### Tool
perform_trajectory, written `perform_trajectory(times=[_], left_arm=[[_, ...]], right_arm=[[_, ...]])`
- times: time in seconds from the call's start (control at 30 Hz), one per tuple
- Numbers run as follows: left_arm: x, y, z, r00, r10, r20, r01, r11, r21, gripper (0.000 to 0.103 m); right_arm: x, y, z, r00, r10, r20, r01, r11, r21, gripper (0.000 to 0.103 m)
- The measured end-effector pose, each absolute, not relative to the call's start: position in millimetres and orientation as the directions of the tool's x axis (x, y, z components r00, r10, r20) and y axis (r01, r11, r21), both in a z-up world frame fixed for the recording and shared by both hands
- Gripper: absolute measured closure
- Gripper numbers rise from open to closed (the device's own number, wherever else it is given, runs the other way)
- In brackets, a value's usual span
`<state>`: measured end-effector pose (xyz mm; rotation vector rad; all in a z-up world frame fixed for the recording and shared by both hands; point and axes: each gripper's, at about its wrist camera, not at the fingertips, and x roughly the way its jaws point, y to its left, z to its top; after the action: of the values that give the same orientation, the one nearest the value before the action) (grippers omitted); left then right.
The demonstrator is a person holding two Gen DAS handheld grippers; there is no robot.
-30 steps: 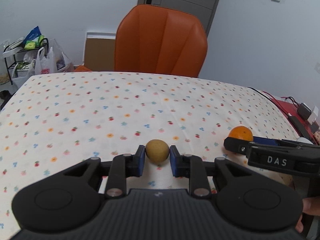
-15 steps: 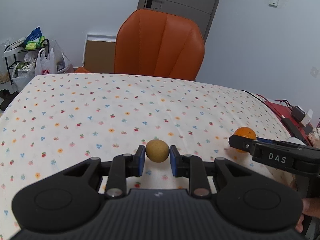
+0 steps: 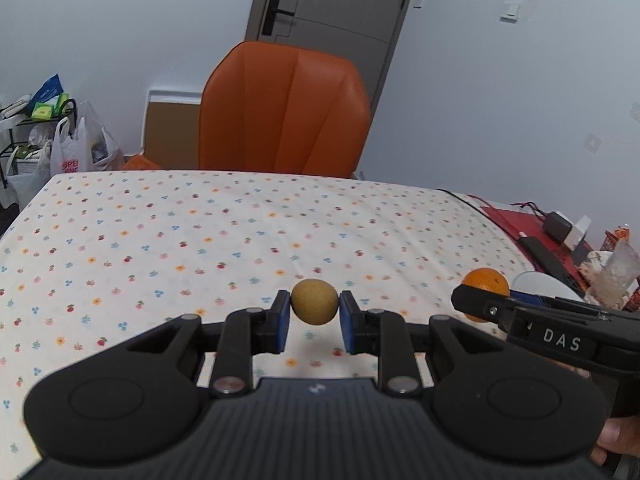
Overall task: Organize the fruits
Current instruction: 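Carry the yellow-green fruit and orange in both tools over the plate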
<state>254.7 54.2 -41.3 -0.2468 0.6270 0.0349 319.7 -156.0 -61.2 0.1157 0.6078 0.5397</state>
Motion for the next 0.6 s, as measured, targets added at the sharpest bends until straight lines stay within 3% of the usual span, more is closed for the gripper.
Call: perform_trajectory(times=[0.6], left_arm=[[244.3, -11.7, -29.7, 0.824, -0.161, -0.544, 0.032, 0.971, -0.239, 0.079]], right_arm=[[282.6, -243.9, -48.4, 0.778, 0.42, -0.468, -0.319, 0.905, 0.282, 0.062]])
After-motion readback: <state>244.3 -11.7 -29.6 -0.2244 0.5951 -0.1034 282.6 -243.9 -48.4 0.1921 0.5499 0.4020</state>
